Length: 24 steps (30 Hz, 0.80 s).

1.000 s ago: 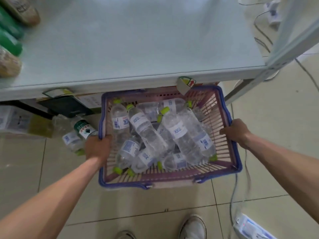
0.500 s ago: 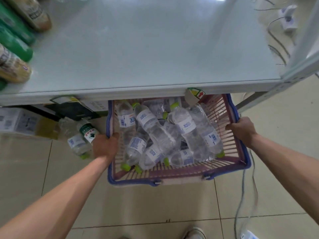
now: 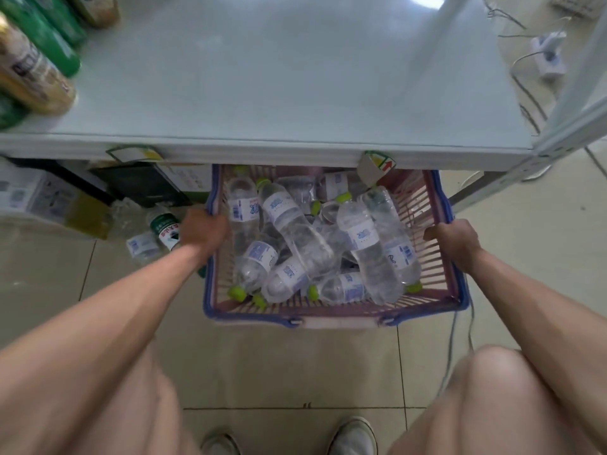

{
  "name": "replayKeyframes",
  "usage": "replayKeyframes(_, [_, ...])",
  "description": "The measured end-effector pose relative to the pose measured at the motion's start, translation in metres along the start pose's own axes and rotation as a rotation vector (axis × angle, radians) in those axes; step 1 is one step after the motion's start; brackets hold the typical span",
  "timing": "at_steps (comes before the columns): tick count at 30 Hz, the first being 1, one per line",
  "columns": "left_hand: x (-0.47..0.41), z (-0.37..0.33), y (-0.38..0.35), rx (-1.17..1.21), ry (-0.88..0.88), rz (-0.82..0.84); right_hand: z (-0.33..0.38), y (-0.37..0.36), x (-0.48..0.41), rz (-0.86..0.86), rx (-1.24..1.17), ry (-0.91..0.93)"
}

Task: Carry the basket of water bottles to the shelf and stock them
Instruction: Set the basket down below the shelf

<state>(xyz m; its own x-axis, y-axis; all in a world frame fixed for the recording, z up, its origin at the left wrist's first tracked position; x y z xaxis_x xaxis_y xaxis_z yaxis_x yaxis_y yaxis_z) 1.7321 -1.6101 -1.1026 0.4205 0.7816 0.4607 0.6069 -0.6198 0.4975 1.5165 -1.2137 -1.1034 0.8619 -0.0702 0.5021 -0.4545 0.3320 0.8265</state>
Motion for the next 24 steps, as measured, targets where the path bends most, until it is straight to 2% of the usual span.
replayKeyframes(5, [-0.006,-0.003,0.002,-0.001,-0.006,0.091,0.000,-0.002,-0.009,0.004,0.038,0.018])
replayKeyframes(10, [-0.007,-0.001,0.003,-0.025,-0.035,0.140,0.000,0.000,-0.015,0.119,0.043,0.032])
replayKeyframes(19, [-0.006,0.000,-0.003,-0.020,0.009,0.040,0.003,-0.004,-0.007,0.169,0.012,0.024])
replayKeyframes(24, [0.014,-0.021,0.002,-0.165,0.055,0.009,-0.001,-0.006,-0.003,0.057,-0.019,0.006])
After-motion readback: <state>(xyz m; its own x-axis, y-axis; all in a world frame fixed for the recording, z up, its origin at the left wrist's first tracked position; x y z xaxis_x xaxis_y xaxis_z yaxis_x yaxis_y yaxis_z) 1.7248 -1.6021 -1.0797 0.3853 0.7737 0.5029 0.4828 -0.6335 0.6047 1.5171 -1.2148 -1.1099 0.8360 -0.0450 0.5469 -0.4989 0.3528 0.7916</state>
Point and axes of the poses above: each hand's wrist, its own x-axis away from the middle knuckle, its own y-axis out of the back of the hand, z = x × y, the point moved 3 cm from there along -x, towards the middle knuckle, and after that the axes turned 15 degrees about x, right-handed, at the moved point
